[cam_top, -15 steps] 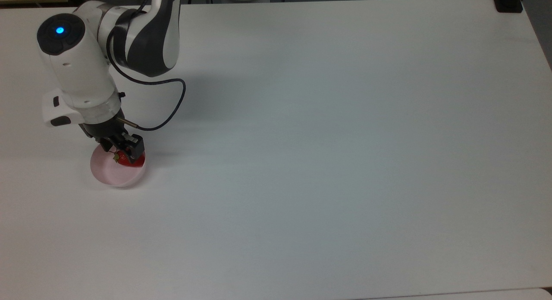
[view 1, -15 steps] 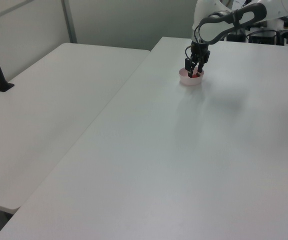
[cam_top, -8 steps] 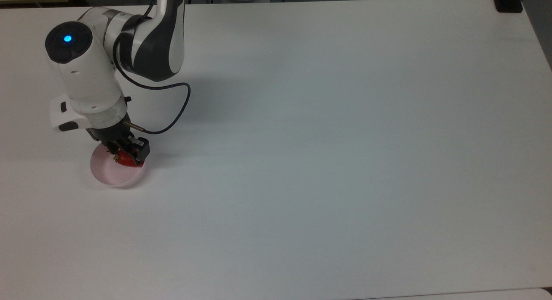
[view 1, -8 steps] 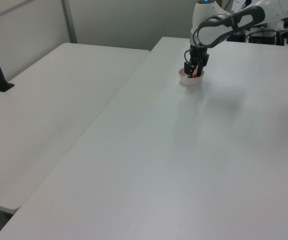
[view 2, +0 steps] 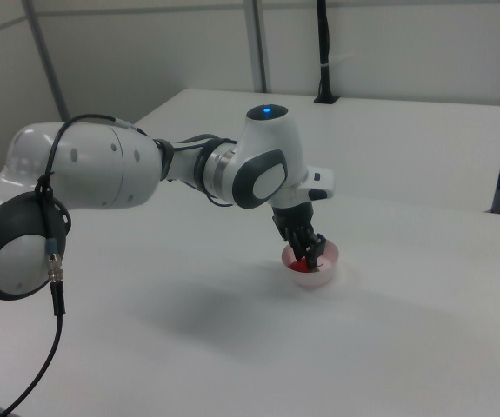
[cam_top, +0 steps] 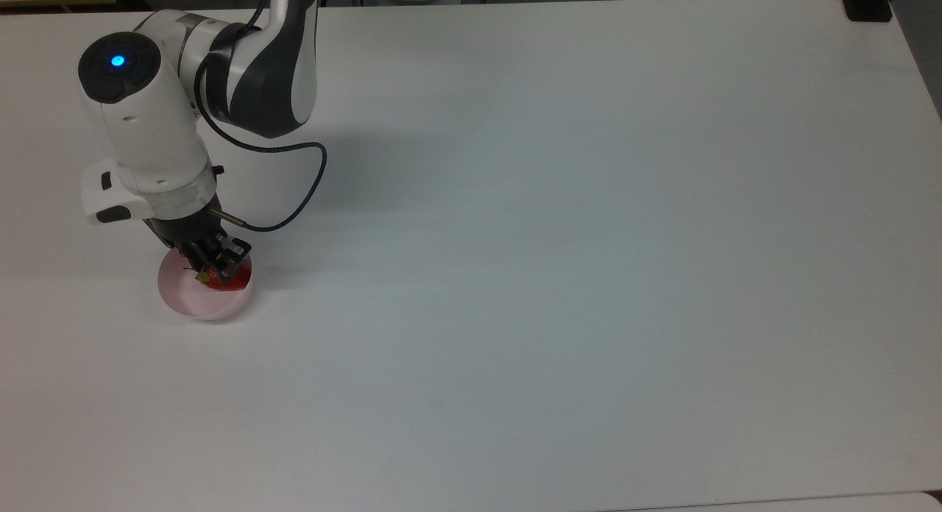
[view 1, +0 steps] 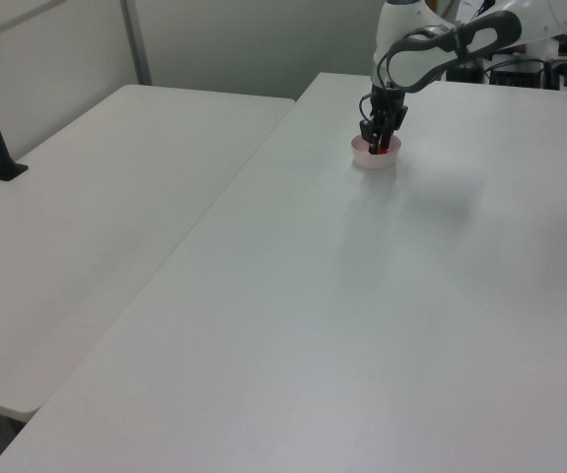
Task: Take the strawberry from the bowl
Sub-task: 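Close the gripper on the red strawberry inside the bowl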
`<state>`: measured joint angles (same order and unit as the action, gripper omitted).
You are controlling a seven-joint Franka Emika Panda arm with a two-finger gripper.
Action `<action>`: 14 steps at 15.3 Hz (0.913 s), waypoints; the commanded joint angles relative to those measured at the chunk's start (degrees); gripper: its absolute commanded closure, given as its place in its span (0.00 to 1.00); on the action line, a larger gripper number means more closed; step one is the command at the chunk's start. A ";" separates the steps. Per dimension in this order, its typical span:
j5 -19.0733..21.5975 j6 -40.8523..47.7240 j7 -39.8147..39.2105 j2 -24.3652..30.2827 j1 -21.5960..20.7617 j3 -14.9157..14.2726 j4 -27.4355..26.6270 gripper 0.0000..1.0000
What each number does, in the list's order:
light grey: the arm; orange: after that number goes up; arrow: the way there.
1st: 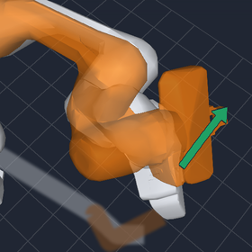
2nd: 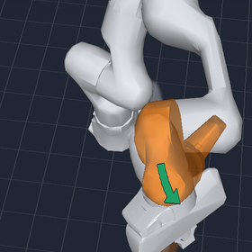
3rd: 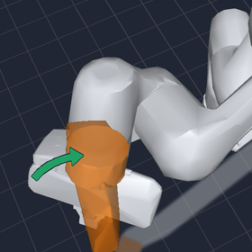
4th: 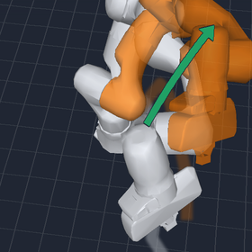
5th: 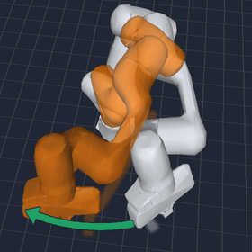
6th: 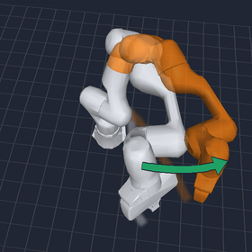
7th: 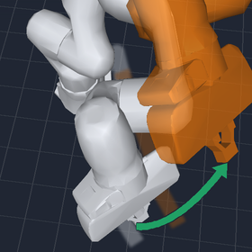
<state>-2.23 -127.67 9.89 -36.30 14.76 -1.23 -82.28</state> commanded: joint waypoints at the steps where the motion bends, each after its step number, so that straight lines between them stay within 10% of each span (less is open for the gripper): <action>1: -0.58 -0.47 2.76 0.00 -0.44 -0.09 -0.61 0.61; 14: -1.55 -0.04 25.34 0.53 -0.17 0.00 -0.87 0.21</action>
<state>-2.88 -127.67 31.44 -36.53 14.75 -1.12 -82.29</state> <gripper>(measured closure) 0.260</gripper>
